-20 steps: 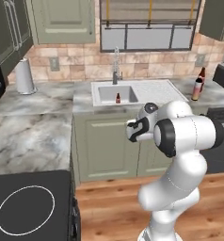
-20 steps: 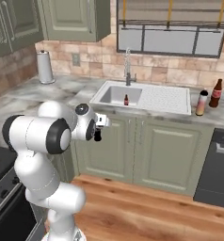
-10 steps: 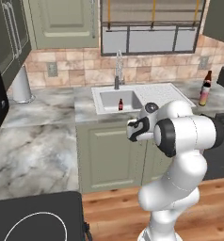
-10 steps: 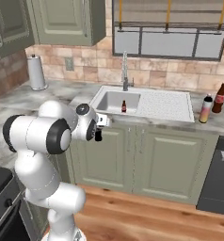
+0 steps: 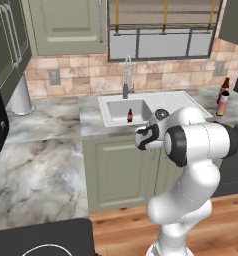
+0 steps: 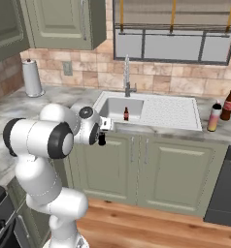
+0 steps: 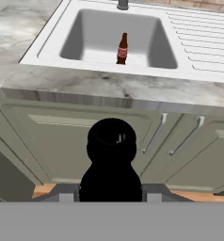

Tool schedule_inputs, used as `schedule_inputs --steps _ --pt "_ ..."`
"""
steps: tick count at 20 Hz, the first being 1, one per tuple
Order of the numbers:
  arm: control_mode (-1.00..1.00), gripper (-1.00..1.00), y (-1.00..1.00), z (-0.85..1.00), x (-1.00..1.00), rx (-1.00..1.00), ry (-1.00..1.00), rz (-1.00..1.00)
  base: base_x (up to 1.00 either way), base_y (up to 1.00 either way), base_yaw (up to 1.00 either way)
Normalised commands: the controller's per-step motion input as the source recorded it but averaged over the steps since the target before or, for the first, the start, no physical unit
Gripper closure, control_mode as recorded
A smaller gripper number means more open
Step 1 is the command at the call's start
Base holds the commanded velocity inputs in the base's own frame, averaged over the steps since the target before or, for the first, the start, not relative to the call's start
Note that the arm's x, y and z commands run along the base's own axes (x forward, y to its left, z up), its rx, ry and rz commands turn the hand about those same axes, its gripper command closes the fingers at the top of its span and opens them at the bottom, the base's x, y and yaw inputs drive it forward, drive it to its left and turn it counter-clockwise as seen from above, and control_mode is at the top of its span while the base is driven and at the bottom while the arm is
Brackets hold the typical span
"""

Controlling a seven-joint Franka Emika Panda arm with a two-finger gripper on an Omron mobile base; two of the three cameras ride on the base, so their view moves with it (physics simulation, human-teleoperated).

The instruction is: Place the large bottle from the dining counter next to the other large bottle outside the sink, and place the small bottle from the dining counter next to the other small bottle inside the sink.

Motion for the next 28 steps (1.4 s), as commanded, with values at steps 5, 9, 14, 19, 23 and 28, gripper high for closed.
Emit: schedule_inputs --steps 5,9,14,19,23,28 --pt "1.0 1.0 0.0 0.0 0.0 0.0 0.0 0.0 0.52 0.11 -0.05" --pt "1.0 1.0 0.0 0.0 0.0 0.0 0.0 0.0 0.52 0.09 -0.06" --pt "1.0 1.0 0.0 0.0 0.0 0.0 0.0 0.0 0.44 0.15 -0.05" --pt "1.0 1.0 0.0 0.0 0.0 0.0 0.0 0.0 0.46 0.17 -0.04" --pt "1.0 1.0 0.0 0.0 0.0 0.0 0.0 0.0 0.46 0.21 -0.04" --pt "1.0 1.0 0.0 0.0 0.0 0.0 0.0 0.0 0.39 0.25 -0.03"
